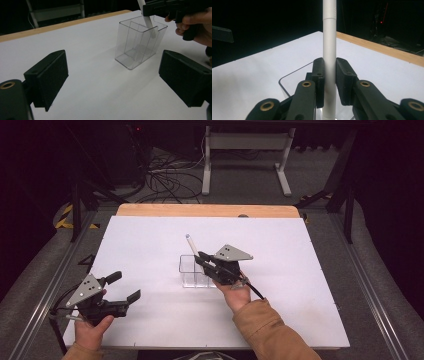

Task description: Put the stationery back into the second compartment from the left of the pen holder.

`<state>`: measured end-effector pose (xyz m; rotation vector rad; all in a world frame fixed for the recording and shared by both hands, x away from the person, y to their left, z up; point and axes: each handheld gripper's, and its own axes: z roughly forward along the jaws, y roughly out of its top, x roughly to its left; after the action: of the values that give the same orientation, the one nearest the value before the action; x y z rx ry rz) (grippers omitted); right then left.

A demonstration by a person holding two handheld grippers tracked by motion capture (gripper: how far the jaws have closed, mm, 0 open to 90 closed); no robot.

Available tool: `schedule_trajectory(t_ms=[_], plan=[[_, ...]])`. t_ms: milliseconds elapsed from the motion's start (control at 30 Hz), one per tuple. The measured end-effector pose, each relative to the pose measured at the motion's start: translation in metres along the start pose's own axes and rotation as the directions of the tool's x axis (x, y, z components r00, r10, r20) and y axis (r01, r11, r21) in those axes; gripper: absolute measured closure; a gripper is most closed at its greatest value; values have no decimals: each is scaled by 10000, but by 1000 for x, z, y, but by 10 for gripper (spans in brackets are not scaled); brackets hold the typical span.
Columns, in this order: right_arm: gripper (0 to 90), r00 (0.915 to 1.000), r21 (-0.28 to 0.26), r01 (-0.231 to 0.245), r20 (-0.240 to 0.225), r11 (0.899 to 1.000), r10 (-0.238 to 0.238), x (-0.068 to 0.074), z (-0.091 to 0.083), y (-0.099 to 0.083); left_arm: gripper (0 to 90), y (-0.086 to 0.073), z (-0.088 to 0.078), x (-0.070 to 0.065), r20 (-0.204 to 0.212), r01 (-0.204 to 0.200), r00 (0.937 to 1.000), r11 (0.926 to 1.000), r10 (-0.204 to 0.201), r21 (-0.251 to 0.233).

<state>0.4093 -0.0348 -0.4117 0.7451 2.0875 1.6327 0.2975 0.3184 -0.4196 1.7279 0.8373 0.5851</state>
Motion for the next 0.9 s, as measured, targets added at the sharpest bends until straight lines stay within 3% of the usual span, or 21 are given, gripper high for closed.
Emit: schedule_trajectory(t_ms=[600, 900], plan=[[780, 9999, 392, -41, 113, 9992, 37, 2, -2, -7, 97, 0, 0, 0, 13, -1, 10000, 10000, 1, 25], [747, 9996, 551, 213, 158, 9983, -222, 3, -3, -9, 97, 0, 1, 0, 28, -13, 10000, 10000, 13, 16]])
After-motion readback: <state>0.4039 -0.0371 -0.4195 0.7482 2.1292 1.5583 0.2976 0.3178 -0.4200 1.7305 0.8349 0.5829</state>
